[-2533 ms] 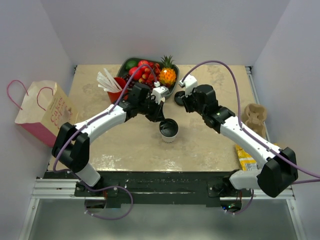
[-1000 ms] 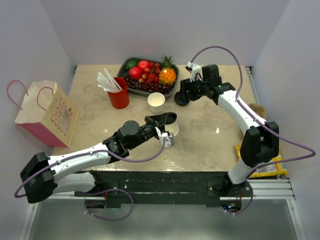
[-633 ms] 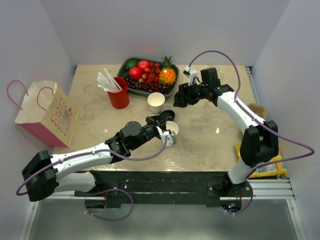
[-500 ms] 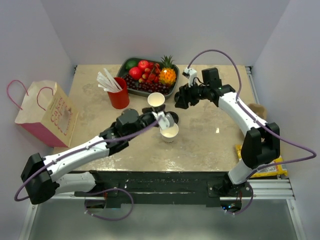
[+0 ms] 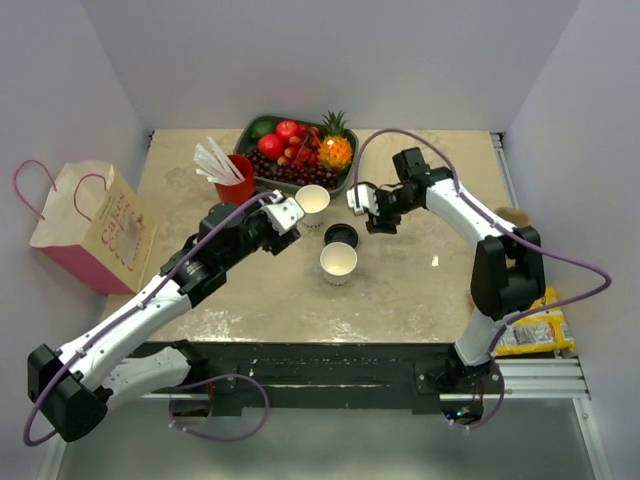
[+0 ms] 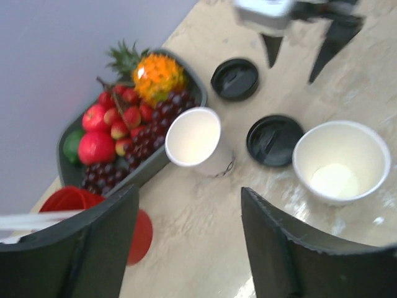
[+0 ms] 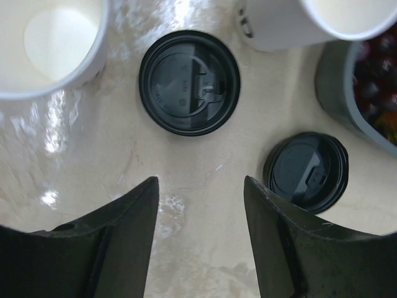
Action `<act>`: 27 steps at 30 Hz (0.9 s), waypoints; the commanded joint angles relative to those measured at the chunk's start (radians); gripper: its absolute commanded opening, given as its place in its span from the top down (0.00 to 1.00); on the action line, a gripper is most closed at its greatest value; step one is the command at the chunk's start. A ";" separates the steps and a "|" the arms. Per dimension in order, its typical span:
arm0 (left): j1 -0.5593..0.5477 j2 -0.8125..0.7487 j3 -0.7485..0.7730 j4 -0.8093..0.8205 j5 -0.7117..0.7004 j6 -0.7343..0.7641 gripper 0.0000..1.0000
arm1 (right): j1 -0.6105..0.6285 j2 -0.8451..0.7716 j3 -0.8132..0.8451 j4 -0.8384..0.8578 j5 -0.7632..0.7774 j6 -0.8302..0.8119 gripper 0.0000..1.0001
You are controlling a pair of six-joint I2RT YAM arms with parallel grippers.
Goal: Pack the takeout coffee
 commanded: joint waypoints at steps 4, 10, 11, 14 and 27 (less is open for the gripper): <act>0.113 0.025 0.063 -0.109 -0.005 -0.079 0.24 | -0.005 0.060 -0.035 -0.120 -0.011 -0.721 0.41; 0.165 0.071 0.083 -0.108 0.001 -0.119 0.24 | 0.000 0.162 0.028 -0.320 0.031 -1.097 0.49; 0.185 0.076 0.086 -0.103 0.003 -0.127 0.24 | -0.002 0.166 0.023 -0.321 0.035 -1.135 0.49; 0.225 0.093 0.093 -0.103 0.019 -0.139 0.24 | 0.001 0.206 0.061 -0.332 0.029 -1.147 0.51; 0.306 0.096 0.124 -0.147 0.062 -0.125 0.26 | 0.031 0.297 0.164 -0.334 0.018 -1.179 0.55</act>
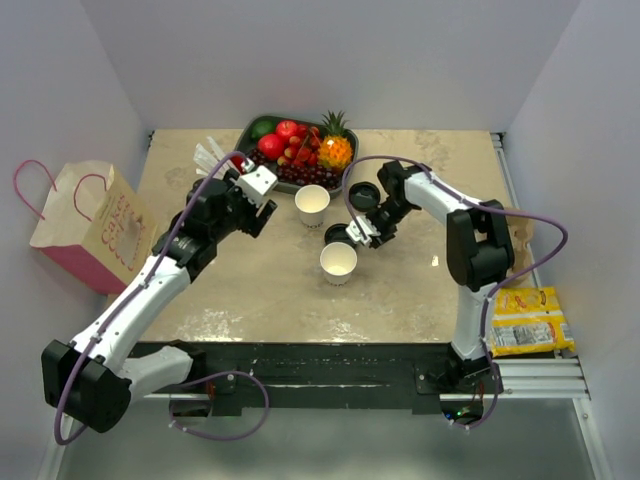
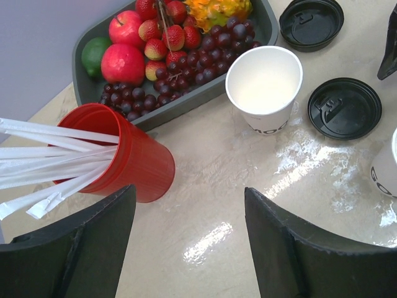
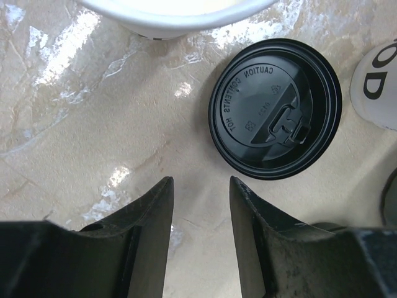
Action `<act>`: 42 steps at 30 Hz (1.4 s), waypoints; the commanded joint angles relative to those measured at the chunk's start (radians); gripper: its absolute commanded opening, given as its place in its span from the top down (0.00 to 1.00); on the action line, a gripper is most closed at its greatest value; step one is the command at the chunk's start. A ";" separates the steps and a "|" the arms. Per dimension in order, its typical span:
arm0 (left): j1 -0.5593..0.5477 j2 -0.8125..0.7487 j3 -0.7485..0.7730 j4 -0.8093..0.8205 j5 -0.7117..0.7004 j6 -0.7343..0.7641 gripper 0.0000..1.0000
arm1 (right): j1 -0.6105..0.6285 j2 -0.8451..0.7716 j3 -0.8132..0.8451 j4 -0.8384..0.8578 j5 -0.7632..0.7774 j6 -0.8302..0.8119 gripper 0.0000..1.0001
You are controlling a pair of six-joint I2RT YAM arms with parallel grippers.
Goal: Pack the takeout coffee
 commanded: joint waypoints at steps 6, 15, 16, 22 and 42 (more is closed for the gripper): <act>0.042 0.007 0.050 -0.003 0.049 -0.021 0.26 | 0.040 0.041 0.055 -0.013 -0.024 -0.464 0.55; 0.057 0.013 0.058 -0.008 0.066 -0.030 0.26 | 0.054 0.077 0.075 0.009 0.013 -0.470 0.55; 0.059 0.013 0.058 -0.008 0.066 -0.030 0.26 | 0.054 0.080 0.075 0.012 0.019 -0.469 0.56; 0.072 0.016 0.059 -0.005 0.077 -0.038 0.26 | 0.059 0.077 0.035 0.073 0.037 -0.469 0.62; 0.075 0.049 0.071 0.018 0.105 -0.050 0.27 | 0.068 -0.021 -0.131 0.251 0.019 -0.407 0.79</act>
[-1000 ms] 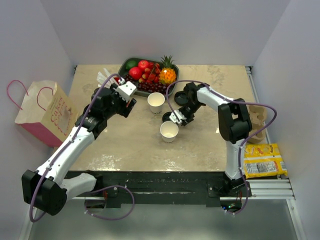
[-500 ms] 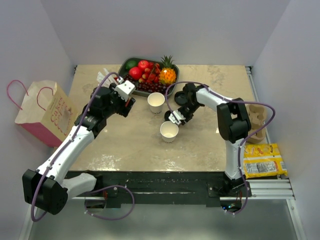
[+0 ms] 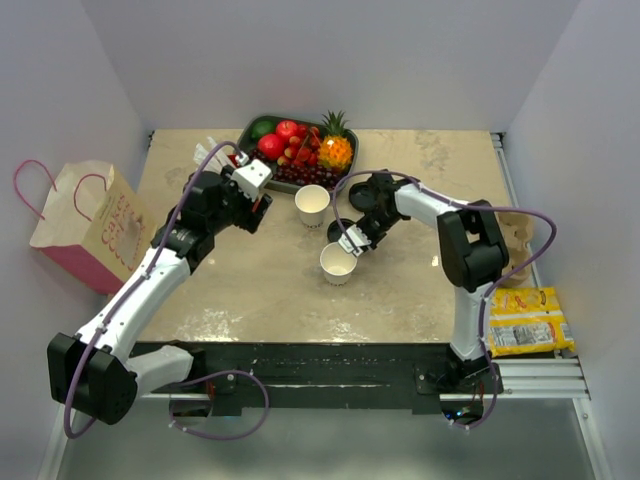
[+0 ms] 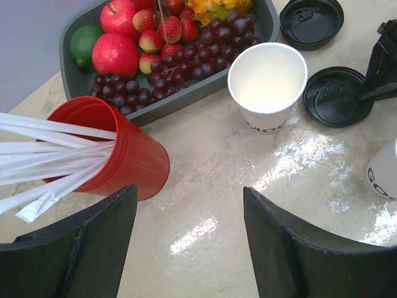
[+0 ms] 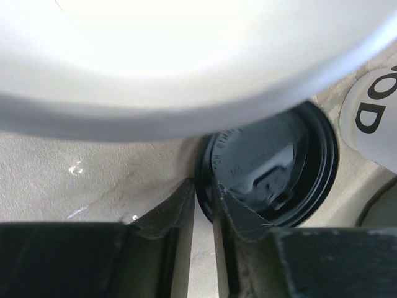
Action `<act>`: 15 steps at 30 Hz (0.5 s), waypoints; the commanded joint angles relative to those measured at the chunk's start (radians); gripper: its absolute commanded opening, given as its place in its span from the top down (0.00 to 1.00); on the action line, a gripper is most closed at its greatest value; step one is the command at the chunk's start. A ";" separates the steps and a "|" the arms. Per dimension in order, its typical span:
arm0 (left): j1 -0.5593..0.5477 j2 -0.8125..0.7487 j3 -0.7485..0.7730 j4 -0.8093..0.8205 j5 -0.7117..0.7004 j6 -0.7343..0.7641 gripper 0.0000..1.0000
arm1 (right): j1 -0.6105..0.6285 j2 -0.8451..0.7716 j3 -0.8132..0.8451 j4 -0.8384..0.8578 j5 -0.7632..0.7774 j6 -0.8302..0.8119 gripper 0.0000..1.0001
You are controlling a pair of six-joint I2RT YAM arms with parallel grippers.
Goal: Pack the takeout coffee
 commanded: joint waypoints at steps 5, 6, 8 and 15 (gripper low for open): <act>0.007 0.012 0.045 0.052 0.038 -0.026 0.27 | 0.002 -0.105 -0.070 0.028 0.007 -0.334 0.87; 0.007 0.013 0.044 0.057 0.045 -0.029 0.27 | 0.000 -0.121 -0.078 0.023 0.011 -0.308 0.89; 0.007 0.016 0.042 0.078 0.074 -0.032 0.27 | -0.006 -0.182 -0.107 0.015 0.014 -0.283 0.92; -0.027 0.018 0.056 0.103 0.205 0.007 0.28 | -0.010 -0.401 -0.170 0.012 0.001 0.134 0.99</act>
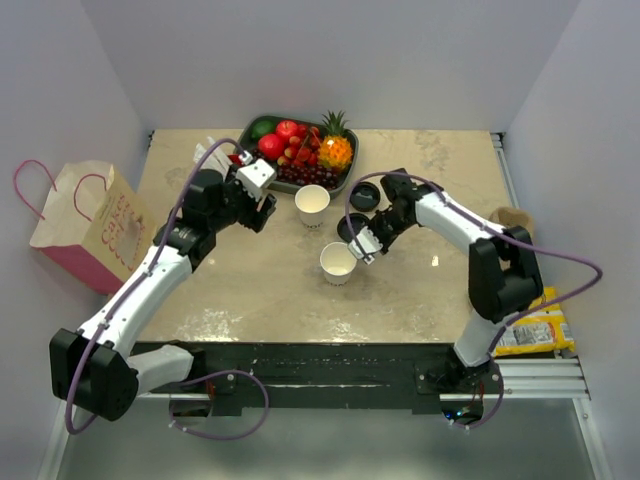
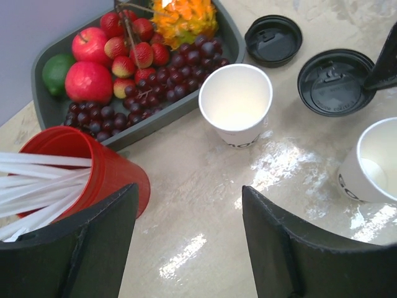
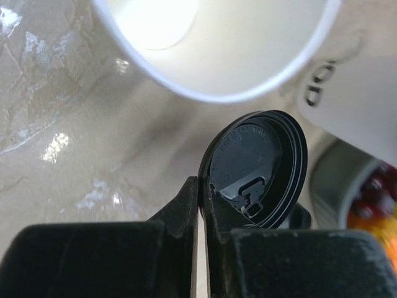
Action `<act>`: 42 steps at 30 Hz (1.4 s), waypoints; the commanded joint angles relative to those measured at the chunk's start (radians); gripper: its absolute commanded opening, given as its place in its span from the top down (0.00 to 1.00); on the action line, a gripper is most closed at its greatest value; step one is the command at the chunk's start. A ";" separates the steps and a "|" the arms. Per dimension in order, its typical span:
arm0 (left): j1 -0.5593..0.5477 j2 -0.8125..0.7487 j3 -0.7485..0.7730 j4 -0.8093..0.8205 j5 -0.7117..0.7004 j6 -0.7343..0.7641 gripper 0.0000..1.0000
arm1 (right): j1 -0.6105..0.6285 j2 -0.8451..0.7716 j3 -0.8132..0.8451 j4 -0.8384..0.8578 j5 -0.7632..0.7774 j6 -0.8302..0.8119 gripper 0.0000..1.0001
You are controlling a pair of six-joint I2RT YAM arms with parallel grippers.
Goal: Pack the takeout coffee
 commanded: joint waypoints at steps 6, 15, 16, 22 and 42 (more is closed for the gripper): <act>-0.148 -0.025 0.039 0.045 0.104 0.082 0.29 | -0.021 -0.284 0.114 -0.035 -0.109 0.726 1.00; -0.182 -0.077 -0.099 0.170 0.092 0.056 0.19 | -0.021 -0.277 0.245 -0.053 -0.520 1.501 1.00; -0.190 -0.122 -0.132 0.219 0.085 0.069 0.19 | -0.021 -0.266 0.236 -0.047 -0.557 1.559 1.00; -0.222 -0.161 -0.220 0.293 0.030 0.109 0.18 | -0.023 -0.162 0.170 -0.013 -0.812 1.863 1.00; -0.408 -0.093 -0.246 0.384 0.038 0.175 0.07 | -0.061 0.021 0.087 0.057 -0.932 2.051 1.00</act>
